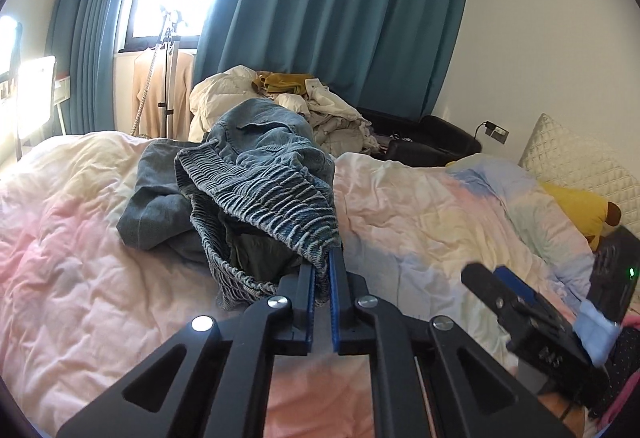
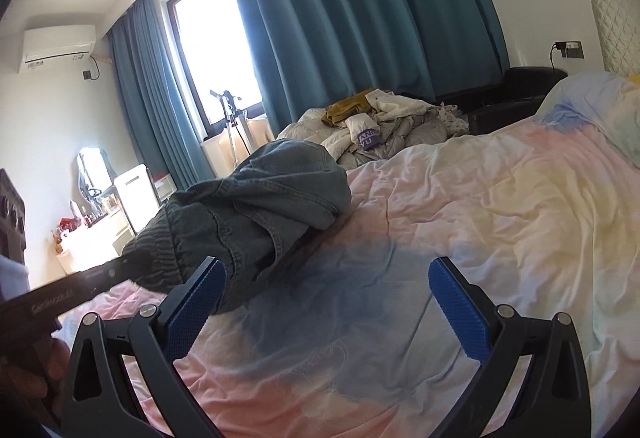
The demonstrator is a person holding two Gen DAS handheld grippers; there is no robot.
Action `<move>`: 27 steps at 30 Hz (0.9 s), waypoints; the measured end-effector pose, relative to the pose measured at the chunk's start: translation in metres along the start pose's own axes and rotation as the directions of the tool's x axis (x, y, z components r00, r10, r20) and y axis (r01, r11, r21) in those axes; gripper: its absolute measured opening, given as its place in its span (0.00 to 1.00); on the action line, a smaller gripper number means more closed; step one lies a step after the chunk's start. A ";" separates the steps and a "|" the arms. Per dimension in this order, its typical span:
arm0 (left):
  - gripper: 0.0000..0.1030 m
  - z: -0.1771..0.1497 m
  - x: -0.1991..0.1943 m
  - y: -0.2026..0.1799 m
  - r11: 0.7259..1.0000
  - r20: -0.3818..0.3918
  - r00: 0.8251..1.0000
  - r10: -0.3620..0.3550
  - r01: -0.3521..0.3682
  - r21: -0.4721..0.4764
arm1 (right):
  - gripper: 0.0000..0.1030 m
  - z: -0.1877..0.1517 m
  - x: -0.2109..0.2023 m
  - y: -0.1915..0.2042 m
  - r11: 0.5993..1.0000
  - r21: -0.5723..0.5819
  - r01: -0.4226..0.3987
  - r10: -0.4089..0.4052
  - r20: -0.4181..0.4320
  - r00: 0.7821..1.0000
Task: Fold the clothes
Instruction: 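Lift the cuff with the left tool while the right tool grasps the waistband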
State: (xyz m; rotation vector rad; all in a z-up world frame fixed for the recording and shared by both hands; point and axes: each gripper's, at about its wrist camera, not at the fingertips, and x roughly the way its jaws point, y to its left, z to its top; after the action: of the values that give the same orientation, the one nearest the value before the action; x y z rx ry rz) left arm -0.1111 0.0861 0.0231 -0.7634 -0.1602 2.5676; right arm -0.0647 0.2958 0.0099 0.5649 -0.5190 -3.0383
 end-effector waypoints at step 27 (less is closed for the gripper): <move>0.16 -0.077 -0.019 0.023 0.995 -0.266 0.964 -0.005 -0.020 -0.093 | 1.00 -0.019 0.010 0.036 0.991 -0.079 -0.108 0.098 -0.120 0.988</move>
State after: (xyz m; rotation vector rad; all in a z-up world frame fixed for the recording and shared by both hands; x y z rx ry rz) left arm -0.0638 0.0556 -0.0377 -1.1372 -0.1948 2.4482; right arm -0.0695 0.2544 0.0010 0.6824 -0.3991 -2.8927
